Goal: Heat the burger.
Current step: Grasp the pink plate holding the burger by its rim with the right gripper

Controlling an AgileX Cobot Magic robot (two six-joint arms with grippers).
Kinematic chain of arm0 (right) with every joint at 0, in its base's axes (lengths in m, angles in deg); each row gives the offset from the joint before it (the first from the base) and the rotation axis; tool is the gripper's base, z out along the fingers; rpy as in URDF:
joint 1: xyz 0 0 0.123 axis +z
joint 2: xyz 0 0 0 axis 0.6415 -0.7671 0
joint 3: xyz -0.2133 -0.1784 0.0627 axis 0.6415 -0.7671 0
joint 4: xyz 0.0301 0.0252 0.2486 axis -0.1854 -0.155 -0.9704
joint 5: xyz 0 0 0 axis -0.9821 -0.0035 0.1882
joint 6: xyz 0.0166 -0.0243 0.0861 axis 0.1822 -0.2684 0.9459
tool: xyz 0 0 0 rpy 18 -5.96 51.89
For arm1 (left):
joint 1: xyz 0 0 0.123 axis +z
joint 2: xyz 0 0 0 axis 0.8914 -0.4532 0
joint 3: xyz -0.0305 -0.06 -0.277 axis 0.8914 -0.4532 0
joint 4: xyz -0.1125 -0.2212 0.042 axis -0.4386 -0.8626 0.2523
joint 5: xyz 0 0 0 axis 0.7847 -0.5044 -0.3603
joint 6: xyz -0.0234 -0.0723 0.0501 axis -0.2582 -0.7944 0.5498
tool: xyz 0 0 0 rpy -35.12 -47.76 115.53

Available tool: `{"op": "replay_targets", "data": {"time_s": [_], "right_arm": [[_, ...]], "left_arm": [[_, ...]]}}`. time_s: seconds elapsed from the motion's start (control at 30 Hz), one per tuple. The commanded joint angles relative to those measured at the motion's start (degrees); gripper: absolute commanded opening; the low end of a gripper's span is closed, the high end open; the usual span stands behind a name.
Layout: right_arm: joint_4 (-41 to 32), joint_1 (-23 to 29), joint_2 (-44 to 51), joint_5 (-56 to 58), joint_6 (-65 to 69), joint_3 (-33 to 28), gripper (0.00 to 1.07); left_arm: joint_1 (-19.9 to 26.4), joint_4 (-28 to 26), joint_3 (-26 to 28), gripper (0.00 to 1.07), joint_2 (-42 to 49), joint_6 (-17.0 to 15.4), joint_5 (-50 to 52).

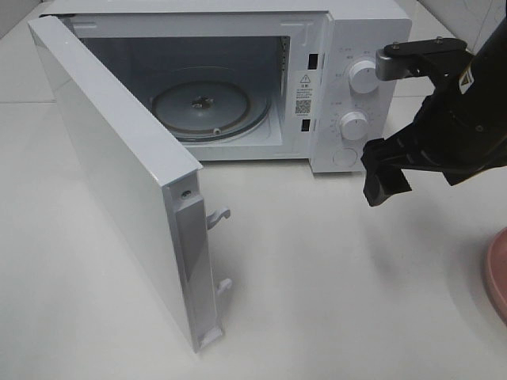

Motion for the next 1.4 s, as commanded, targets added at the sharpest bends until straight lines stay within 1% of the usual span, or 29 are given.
{"op": "replay_targets", "data": {"time_s": [0.03,0.13,0.2,0.23,0.27,0.3,0.4,0.47,0.53,0.57,0.63,0.67,0.7,0.77,0.83,0.87,0.93,0.97,1.03,1.07,1.1,1.13,1.17,1.2,1.23,1.27,1.4], "right_arm": [[0.40,-0.34,0.57,2.18,-1.03,0.40,0.97],[1.43,-0.34,0.57,5.16,-0.92,0.40,0.94],[2.58,-0.34,0.57,8.88,-0.74,0.40,0.89],[2.58,-0.34,0.57,8.88,-0.74,0.40,0.89],[2.81,-0.34,0.57,11.12,-0.74,0.40,0.87],[2.58,-1.55,0.57,12.38,-1.20,0.40,0.84],[2.18,-2.41,0.57,12.83,-1.60,0.40,0.83],[1.60,-5.96,0.57,13.58,-2.18,0.40,0.77],[1.60,-6.70,0.57,13.75,-2.29,0.40,0.77],[1.60,-8.37,0.57,14.04,-2.98,0.40,0.76],[1.60,-9.00,0.57,14.21,-2.98,0.40,0.76],[1.60,-10.77,0.57,14.21,-2.98,0.40,0.76],[1.60,-10.77,0.57,14.21,-2.98,0.40,0.76],[1.60,-13.52,0.57,14.04,-2.98,0.17,0.76],[1.60,-14.38,0.57,13.87,-2.98,0.06,0.76],[1.43,-15.58,0.57,12.89,-2.98,-0.80,0.76],[1.32,-15.93,0.57,12.32,-2.98,-1.38,0.76],[1.15,-16.96,0.57,10.54,-2.92,-3.09,0.77],[0.92,-17.25,0.57,9.63,-2.92,-3.95,0.77],[0.00,-18.05,0.57,7.51,-2.92,-6.19,0.77],[0.00,-18.05,0.57,7.51,-2.92,-6.19,0.77],[-0.80,-18.68,0.57,5.10,-3.09,-8.37,0.77],[-1.20,-18.96,0.57,3.84,-3.27,-9.17,0.77],[-1.20,-18.96,0.57,3.84,-3.27,-9.17,0.77],[-1.72,-19.02,0.57,1.43,-3.27,-10.77,0.77],[-1.72,-19.02,0.57,1.43,-3.27,-10.77,0.77],[-1.72,-19.02,0.57,-3.21,-2.92,-14.15,0.76]], "left_arm": [[0.17,-0.06,-0.11,1.00,0.11,-0.17,0.80],[0.17,-0.06,-0.11,1.00,0.11,-0.17,0.80],[0.17,-0.06,-0.11,1.00,0.11,-0.17,0.80],[0.17,-0.06,-0.11,1.00,0.11,-0.17,0.80],[0.17,-0.06,-0.11,1.00,0.11,-0.17,0.80],[0.17,-0.06,-0.11,1.00,0.11,-0.17,0.80],[0.17,-0.06,-0.11,1.00,0.11,-0.17,0.80],[0.17,-0.06,-0.11,1.00,0.11,-0.17,0.80],[0.17,-0.06,-0.11,1.00,0.11,-0.17,0.80],[0.17,-0.06,-0.11,1.00,0.11,-0.17,0.80],[0.17,-0.06,-0.11,1.00,0.11,-0.17,0.80],[0.17,-0.06,-0.11,1.00,0.11,-0.17,0.80],[0.17,-0.06,-0.11,1.00,0.11,-0.17,0.80],[0.17,-0.06,-0.11,1.00,0.11,-0.17,0.80],[0.17,-0.06,-0.11,1.00,0.11,-0.17,0.80],[0.17,-0.06,-0.11,1.00,0.11,-0.17,0.80],[0.17,-0.06,-0.11,1.00,0.11,-0.17,0.80],[0.17,-0.06,-0.11,1.00,0.11,-0.17,0.80],[0.17,-0.06,-0.11,1.00,0.11,-0.17,0.80],[0.17,-0.06,-0.11,1.00,0.11,-0.17,0.80],[0.17,-0.06,-0.11,1.00,0.11,-0.17,0.80],[0.17,-0.06,-0.11,1.00,0.11,-0.17,0.80],[0.17,-0.06,-0.11,1.00,0.11,-0.17,0.80],[0.17,-0.06,-0.11,1.00,0.11,-0.17,0.80],[0.17,-0.06,-0.11,1.00,0.11,-0.17,0.80],[0.17,-0.06,-0.11,1.00,0.11,-0.17,0.80],[0.17,-0.06,-0.11,1.00,0.11,-0.17,0.80]]}}
